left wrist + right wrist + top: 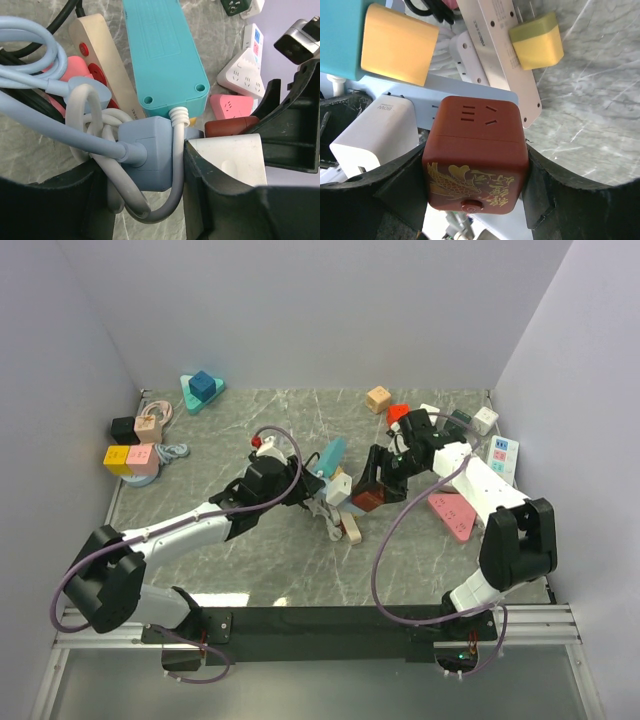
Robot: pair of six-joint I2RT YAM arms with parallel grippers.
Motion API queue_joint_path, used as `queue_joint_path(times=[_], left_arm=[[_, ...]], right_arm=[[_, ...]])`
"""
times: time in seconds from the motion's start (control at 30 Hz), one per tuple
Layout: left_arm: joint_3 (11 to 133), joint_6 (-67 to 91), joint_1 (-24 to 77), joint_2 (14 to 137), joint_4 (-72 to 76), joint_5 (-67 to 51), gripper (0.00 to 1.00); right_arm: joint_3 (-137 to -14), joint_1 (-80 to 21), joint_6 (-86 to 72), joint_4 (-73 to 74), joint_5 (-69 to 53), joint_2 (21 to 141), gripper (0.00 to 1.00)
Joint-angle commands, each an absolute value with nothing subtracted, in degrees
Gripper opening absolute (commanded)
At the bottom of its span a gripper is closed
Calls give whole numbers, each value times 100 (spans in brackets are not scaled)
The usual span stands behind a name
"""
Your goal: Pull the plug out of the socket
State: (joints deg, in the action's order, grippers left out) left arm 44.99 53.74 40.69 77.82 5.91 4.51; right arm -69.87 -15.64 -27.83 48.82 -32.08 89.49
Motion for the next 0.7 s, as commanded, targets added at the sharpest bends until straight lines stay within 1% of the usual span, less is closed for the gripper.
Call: queue_joint_path(times=[0.0, 0.1, 0.13, 0.17, 0.3, 0.43, 0.47, 0.57, 0.67], left_arm=[[3920, 4052, 3313, 7743, -1257, 2312, 0], [3762, 4157, 3305, 7717, -1213, 2285, 0], [3736, 4236, 3305, 7725, -1213, 2329, 0], [3727, 4262, 3305, 7743, -1222, 2346, 0], [3753, 4289, 3270, 7743, -1309, 2522, 1], [3762, 4219, 2876, 7778, -1362, 2523, 1], [3727, 4201, 2822, 7778, -1327, 2427, 0], [3735, 4192, 2769, 7805, -1301, 2374, 1], [3735, 4140, 2769, 7866, -1283, 2303, 0]], right_arm=[[-7453, -1316, -2012, 5608, -1938, 8429, 0], [-7138, -1844, -1995, 5240, -2801, 8673, 0], [-6719, -2046, -2178, 4708, -3282, 8718, 0], [-6480, -2126, -2528, 4432, -3496, 8745, 0], [-6065, -2312, -2760, 3973, -3848, 8912, 0], [-6598, -1865, -2294, 4823, -3516, 8685, 0], [-6705, -1428, -2285, 4895, -3516, 8588, 0], [-7232, -645, -2180, 5299, -3481, 8394, 0], [-7532, -108, -2223, 5361, -3804, 8428, 0]])
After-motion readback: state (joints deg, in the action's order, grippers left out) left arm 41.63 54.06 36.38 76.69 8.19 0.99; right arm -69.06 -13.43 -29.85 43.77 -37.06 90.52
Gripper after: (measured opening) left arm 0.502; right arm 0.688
